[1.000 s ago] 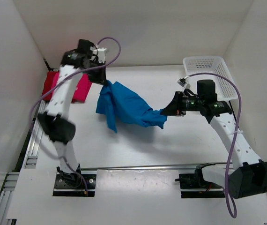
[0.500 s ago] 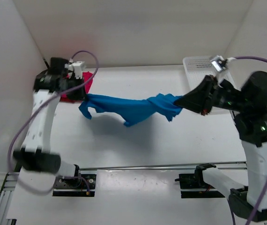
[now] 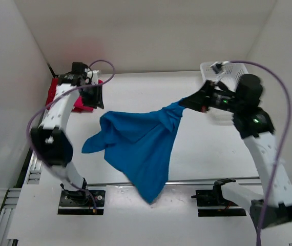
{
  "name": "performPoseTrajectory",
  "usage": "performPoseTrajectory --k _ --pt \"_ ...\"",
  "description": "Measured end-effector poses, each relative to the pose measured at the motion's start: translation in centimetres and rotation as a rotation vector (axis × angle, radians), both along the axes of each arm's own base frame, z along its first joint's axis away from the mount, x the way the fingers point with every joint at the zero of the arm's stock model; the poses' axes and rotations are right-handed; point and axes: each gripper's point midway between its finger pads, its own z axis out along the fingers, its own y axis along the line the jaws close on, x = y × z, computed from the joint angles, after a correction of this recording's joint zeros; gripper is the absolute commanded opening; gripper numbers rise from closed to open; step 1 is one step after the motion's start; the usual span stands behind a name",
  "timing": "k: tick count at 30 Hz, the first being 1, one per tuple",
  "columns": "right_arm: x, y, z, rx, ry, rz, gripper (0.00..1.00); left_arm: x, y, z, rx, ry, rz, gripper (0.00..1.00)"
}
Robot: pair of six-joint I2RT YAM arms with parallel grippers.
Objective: Fold and stack the t-shirts
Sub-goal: Flatten out the tshirt
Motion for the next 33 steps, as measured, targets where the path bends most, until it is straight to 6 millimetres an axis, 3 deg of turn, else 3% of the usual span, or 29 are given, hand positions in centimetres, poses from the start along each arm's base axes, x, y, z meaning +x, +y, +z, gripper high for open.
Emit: performPoseTrajectory --k 1,3,4,5,7,10,11,12,14,17,19,22,23,25,27,30,33 --pt "2.3 0.4 -2.7 -0.02 0.095 -0.049 0.01 2.5 0.7 -1.9 0.046 0.023 0.025 0.56" --pt "7.1 0.8 -8.8 -0.082 0.293 -0.159 0.01 7.9 2.2 -5.0 0.141 0.028 0.068 1.0" --pt "9.4 0.8 -12.5 -0.125 0.406 -0.221 0.01 10.8 2.8 -6.3 0.18 0.019 0.09 1.0" --pt "10.5 0.8 -14.8 -0.156 0.469 -0.255 0.01 12.9 3.3 -7.3 0.207 0.001 0.113 1.0" --pt "12.5 0.6 -19.1 -0.217 0.587 -0.31 0.01 14.2 4.2 -8.6 0.263 -0.01 0.147 1.0" --pt "13.9 0.8 -22.7 -0.268 0.672 -0.323 0.01 11.9 4.1 -8.6 0.332 0.001 0.15 0.72" --pt "14.1 0.9 -23.5 -0.28 0.69 -0.32 0.01 10.7 3.5 -8.2 0.34 -0.002 0.137 0.43" --pt "14.1 1.1 -24.0 -0.29 0.7 -0.315 0.01 9.0 2.6 -7.7 0.342 0.0 0.113 0.34" --pt "14.0 1.5 -24.6 -0.303 0.707 -0.303 0.01 5.8 0.8 -6.6 0.342 -0.006 0.051 0.26" --pt "13.7 1.9 -24.6 -0.313 0.691 -0.283 0.01 1.8 -2.1 -5.9 0.303 0.013 -0.054 0.26" --pt "13.5 2.1 -24.6 -0.318 0.683 -0.273 0.01 0.2 -2.9 -6.9 0.291 0.059 -0.091 0.33" --pt "13.5 2.0 -24.7 -0.325 0.669 -0.268 0.01 -1.9 -2.8 -10.5 0.309 0.181 -0.119 0.46" --pt "13.5 2.0 -24.7 -0.328 0.665 -0.266 0.01 -2.5 -2.6 -12.1 0.321 0.233 -0.128 0.58" --pt "13.5 2.0 -24.8 -0.334 0.66 -0.264 0.01 -3.5 -2.4 -14.7 0.336 0.321 -0.141 0.65" --pt "13.4 1.9 -24.9 -0.342 0.656 -0.261 0.01 -4.3 -2.4 -16.5 0.327 0.386 -0.148 0.66" --pt "13.3 1.8 -25.1 -0.351 0.655 -0.26 0.01 -4.6 -2.6 -17.3 0.308 0.419 -0.153 0.65" --pt "12.9 1.6 -25.6 -0.363 0.661 -0.259 0.01 -4.5 -2.6 -17.4 0.296 0.42 -0.148 0.5"
